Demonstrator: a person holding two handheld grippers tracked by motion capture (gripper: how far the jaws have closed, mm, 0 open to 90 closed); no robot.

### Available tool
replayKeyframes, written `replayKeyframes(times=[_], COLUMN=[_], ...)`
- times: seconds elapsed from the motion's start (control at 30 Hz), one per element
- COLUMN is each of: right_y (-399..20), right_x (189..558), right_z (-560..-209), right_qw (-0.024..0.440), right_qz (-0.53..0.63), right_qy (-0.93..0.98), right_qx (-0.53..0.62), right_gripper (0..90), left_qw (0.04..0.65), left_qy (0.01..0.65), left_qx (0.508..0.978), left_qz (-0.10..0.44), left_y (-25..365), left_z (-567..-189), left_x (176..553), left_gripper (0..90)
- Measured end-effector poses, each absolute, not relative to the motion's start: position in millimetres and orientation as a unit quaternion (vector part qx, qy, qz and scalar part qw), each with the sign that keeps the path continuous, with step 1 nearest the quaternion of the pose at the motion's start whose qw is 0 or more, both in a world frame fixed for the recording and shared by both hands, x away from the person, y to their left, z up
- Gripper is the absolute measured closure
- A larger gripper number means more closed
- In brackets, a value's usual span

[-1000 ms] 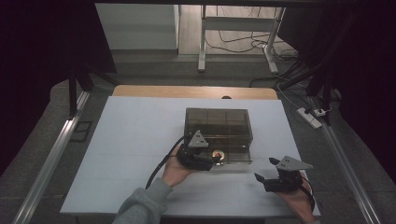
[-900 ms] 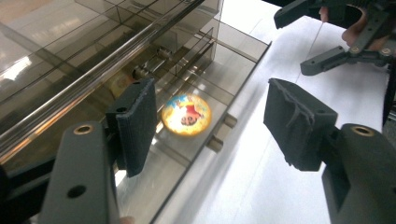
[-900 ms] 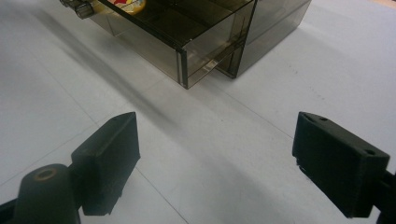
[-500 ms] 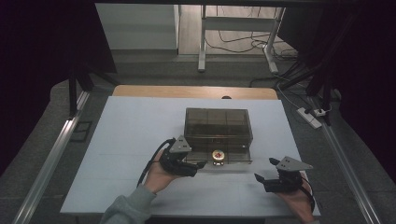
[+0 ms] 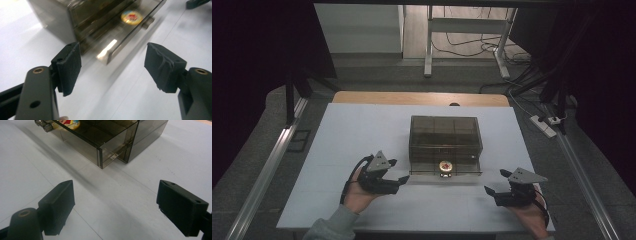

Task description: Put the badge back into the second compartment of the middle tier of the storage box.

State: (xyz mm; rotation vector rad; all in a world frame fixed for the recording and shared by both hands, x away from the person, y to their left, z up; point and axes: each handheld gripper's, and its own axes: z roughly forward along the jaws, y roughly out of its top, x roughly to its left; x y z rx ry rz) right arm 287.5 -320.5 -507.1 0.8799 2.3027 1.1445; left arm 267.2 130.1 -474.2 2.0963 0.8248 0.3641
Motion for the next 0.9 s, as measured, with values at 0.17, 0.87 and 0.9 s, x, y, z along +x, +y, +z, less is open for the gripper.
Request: replayKeyframes(times=[0.17,0.87,0.9], right_y=[-320.4,-320.5,-320.6], right_x=[287.3,287.8,287.6], right_z=[-507.0,-507.9,-507.7], right_qw=[0.211,0.211,0.21], right_qz=[0.413,0.409,0.409], right_qy=[0.827,0.83,0.83], right_qx=[0.317,0.314,0.314], right_gripper=[14.4,14.4,14.4], left_qw=[0.405,0.371,0.37], left_qy=[0.35,0.422,0.421], left_qx=[0.83,0.812,0.813], left_qz=[0.158,0.159,0.159], left_y=[158.2,228.5,227.8], left_z=[-484.8,-520.5,-520.5], left_x=[258.2,248.7,248.9], left_gripper=[29.0,27.8,27.7])
